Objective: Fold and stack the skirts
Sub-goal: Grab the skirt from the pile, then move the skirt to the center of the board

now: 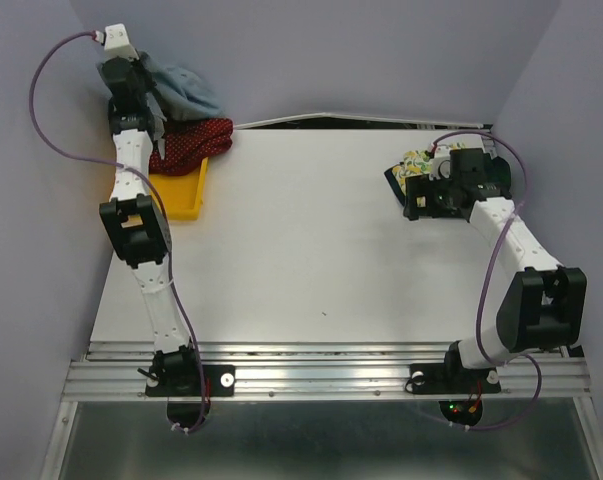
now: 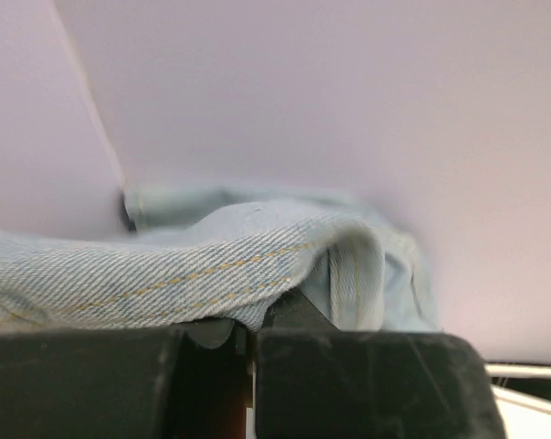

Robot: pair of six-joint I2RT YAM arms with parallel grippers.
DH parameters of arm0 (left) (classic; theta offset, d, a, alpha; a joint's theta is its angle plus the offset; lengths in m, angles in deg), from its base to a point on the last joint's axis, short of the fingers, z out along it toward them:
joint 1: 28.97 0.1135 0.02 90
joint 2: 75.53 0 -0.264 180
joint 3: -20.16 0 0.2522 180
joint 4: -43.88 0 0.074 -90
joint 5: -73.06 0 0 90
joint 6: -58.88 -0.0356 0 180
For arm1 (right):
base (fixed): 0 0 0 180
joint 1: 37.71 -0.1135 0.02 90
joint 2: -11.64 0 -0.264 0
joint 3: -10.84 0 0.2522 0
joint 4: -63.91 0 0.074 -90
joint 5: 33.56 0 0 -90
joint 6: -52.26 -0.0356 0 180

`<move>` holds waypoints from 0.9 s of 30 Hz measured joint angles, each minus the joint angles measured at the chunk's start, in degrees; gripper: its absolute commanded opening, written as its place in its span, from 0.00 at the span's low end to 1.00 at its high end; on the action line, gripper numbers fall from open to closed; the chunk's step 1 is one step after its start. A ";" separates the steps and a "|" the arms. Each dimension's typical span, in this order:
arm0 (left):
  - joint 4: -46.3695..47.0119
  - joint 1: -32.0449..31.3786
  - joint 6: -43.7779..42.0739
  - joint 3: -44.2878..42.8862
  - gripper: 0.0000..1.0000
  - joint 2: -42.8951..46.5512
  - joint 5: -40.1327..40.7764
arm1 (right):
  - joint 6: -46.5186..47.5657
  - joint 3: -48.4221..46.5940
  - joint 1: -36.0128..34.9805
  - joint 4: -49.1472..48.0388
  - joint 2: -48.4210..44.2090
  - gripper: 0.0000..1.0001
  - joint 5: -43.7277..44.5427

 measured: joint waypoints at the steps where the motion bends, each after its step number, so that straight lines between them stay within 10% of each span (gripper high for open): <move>1: 0.28 0.09 -0.46 -0.24 0.00 1.62 -0.39 | -0.02 0.00 0.00 0.00 -0.46 1.00 -0.04; 15: 2.73 -0.94 -3.02 0.33 0.00 21.53 -7.80 | -0.22 0.00 0.00 0.02 -6.73 1.00 -0.79; 27: -0.15 -12.07 -1.22 35.69 0.00 54.34 -18.08 | 1.11 0.26 0.00 0.20 -11.89 1.00 -6.80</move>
